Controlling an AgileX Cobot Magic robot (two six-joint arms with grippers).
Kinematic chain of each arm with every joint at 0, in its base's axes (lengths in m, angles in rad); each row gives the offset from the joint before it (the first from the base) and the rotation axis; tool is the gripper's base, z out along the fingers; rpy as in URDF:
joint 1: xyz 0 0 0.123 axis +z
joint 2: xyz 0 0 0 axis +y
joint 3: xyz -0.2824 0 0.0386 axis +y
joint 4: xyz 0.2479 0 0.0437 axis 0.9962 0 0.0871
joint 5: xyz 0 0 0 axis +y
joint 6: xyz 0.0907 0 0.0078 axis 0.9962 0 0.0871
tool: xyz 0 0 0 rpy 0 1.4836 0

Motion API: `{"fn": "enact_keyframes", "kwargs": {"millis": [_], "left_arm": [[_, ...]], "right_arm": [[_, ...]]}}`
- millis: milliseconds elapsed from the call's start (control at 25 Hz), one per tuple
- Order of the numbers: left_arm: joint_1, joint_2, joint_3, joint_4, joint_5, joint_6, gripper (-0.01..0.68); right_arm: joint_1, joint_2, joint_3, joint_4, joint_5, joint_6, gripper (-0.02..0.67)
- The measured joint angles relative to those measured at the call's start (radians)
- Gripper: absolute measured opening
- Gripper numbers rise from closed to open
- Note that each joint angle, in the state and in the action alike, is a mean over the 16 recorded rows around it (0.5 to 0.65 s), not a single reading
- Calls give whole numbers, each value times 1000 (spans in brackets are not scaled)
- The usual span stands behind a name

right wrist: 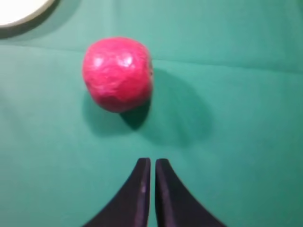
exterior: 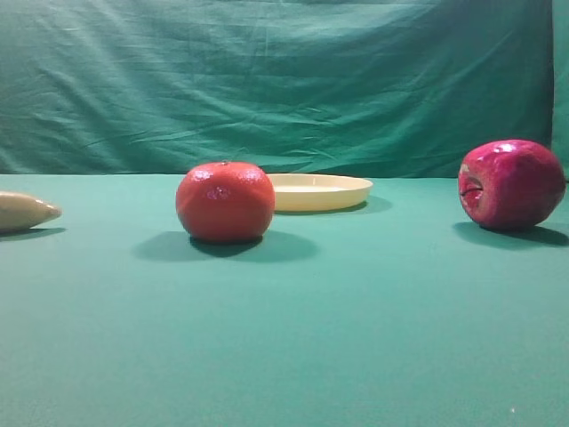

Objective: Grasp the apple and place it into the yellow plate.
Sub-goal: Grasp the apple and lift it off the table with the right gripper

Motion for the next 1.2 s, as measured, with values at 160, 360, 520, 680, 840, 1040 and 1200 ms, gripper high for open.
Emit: {"fn": "enact_keyframes", "kwargs": {"millis": [160, 360, 520, 680, 840, 1040, 1200], "left_arm": [[0, 0, 0, 0, 0, 0, 157], [0, 0, 0, 0, 0, 0, 157], [0, 0, 0, 0, 0, 0, 157], [0, 0, 0, 0, 0, 0, 157], [0, 0, 0, 0, 0, 0, 157], [0, 0, 0, 0, 0, 0, 157], [0, 0, 0, 0, 0, 0, 157]], "right_arm": [[49, 96, -70, -19, -5, -22, 131], [82, 202, -130, -60, -25, 3, 330], [84, 274, -155, -86, -50, 42, 490], [84, 342, -165, -111, -80, 80, 609], [84, 409, -167, -136, -113, 109, 634], [84, 476, -183, -157, -144, 130, 586], [84, 508, -225, -144, -159, 133, 547]]}}
